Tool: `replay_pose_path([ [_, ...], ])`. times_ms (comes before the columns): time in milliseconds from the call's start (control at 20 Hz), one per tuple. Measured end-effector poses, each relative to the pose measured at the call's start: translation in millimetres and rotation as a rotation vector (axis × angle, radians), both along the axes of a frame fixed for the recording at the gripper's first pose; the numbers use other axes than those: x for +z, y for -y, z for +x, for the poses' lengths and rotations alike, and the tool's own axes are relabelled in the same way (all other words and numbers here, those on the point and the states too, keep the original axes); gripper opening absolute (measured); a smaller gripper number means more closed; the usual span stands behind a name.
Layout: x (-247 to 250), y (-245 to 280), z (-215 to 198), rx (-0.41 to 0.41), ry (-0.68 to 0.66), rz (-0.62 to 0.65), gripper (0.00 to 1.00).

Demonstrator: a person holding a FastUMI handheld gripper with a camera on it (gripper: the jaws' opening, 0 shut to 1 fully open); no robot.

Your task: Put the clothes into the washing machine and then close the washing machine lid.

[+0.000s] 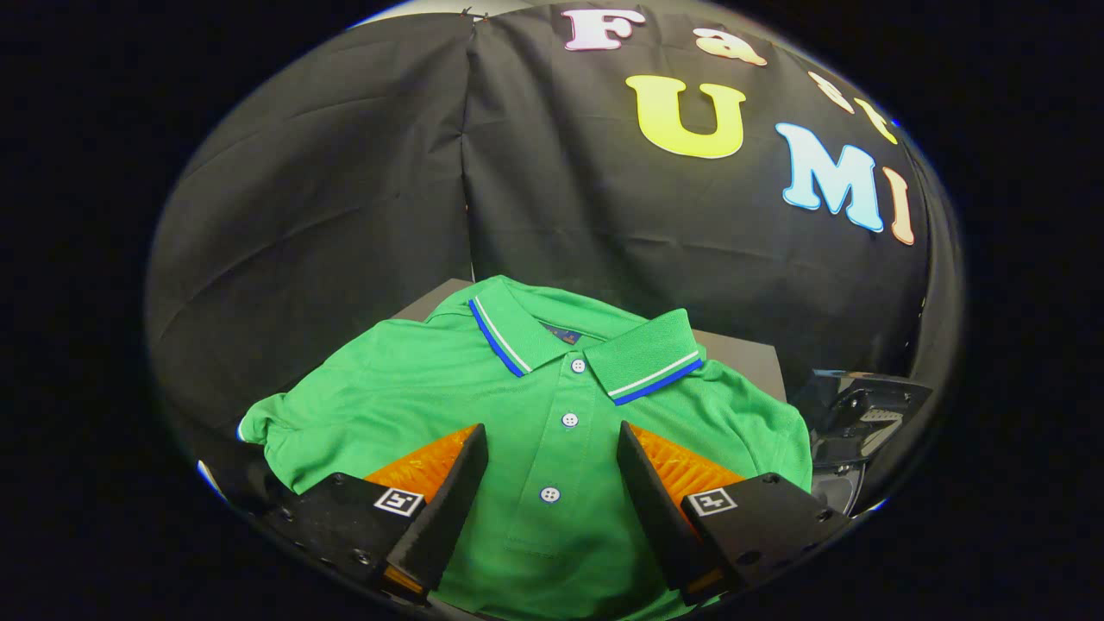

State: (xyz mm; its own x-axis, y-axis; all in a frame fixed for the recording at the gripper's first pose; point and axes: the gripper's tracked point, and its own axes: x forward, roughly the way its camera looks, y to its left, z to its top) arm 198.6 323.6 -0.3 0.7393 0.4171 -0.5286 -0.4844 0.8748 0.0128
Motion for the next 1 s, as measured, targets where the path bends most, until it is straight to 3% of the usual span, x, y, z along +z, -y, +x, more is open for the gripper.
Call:
replay_pose_path([
  [150, -1, 2, 1, -0.001, -0.021, 0.009, 0.73],
  [300, 0, -2, 3, -0.014, -0.034, 0.010, 0.74],
  [450, 2, -4, 6, -0.035, -0.020, 0.028, 0.15],
  [600, 5, -6, 2, -0.011, -0.012, 0.036, 0.02],
  [750, 43, -3, 0, -0.020, 0.075, 0.141, 0.02],
  [1000, 72, 10, -8, -0.020, 0.168, 0.195, 0.01],
])
